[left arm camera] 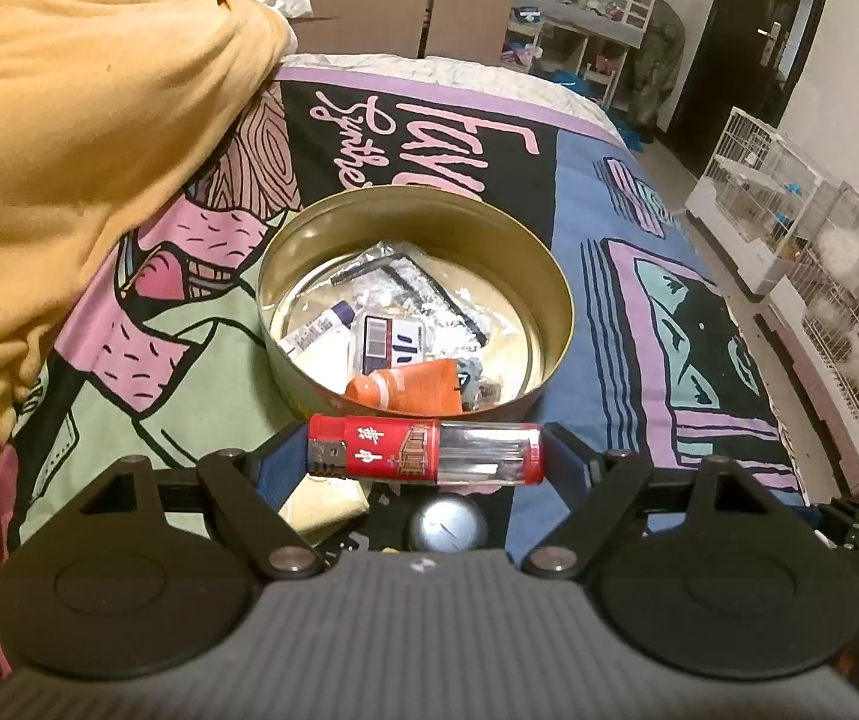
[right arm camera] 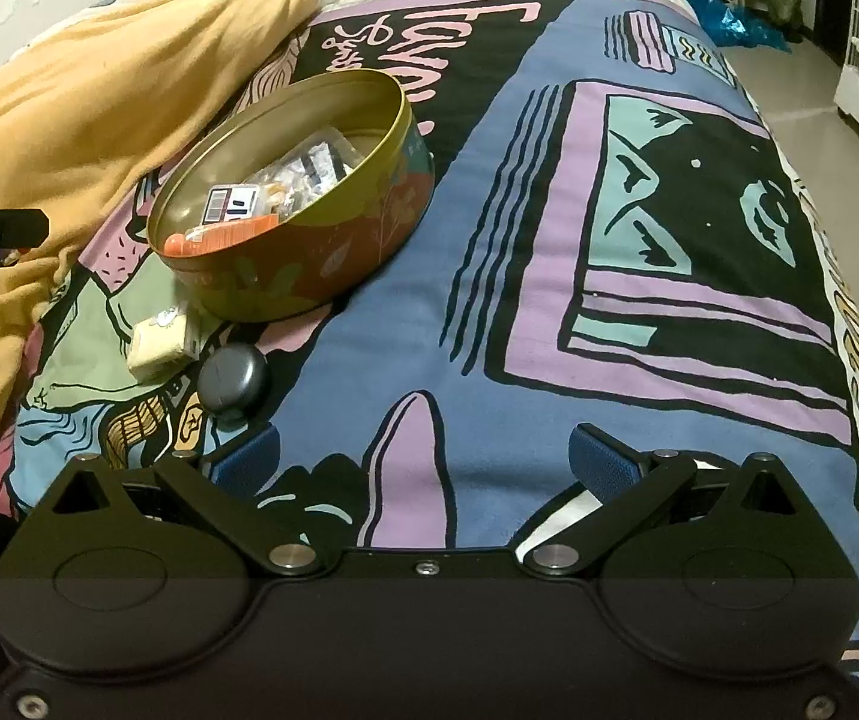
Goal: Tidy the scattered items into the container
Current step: 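Carry the red-and-clear cylinder with the left gripper over the tin, then open the left gripper to drop the cylinder into the tin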
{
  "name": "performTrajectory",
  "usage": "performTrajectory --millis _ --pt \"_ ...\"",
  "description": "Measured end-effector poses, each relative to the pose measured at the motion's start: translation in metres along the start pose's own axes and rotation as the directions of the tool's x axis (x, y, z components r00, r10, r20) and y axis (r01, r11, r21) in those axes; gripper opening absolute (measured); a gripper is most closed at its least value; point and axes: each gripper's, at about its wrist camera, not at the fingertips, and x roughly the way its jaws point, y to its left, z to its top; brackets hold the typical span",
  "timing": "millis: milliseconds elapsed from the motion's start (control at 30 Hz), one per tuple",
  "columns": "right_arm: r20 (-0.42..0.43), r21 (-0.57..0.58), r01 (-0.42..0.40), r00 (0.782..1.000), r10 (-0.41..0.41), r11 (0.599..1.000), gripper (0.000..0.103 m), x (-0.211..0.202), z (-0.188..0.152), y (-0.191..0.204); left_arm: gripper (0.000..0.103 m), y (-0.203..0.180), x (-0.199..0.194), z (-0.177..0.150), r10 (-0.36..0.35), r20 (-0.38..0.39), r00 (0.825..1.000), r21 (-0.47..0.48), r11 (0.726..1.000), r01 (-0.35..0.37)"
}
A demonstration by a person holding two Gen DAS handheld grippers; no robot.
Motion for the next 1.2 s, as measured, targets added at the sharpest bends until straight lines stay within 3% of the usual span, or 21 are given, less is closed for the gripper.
performTrajectory --millis 800,1067,1167,1200 --pt "-0.007 0.054 -0.013 1.000 0.014 0.998 0.103 0.004 0.001 -0.009 0.082 -0.028 0.044 0.054 0.008 -0.007 1.000 0.101 0.995 -0.007" --pt "-0.020 0.050 0.006 1.000 -0.005 0.999 0.103 0.008 0.001 -0.009 0.082 -0.039 0.080 0.086 0.054 0.001 0.999 0.120 0.991 -0.054" --pt "-0.026 0.046 0.017 1.000 -0.016 0.999 0.103 0.009 0.001 -0.008 0.092 -0.035 0.092 0.095 0.059 0.014 0.998 0.108 0.992 -0.060" --pt "-0.027 0.044 0.020 0.999 -0.019 0.999 0.103 0.010 0.001 -0.008 0.103 -0.033 0.095 0.097 0.070 0.019 0.997 0.103 0.992 -0.072"
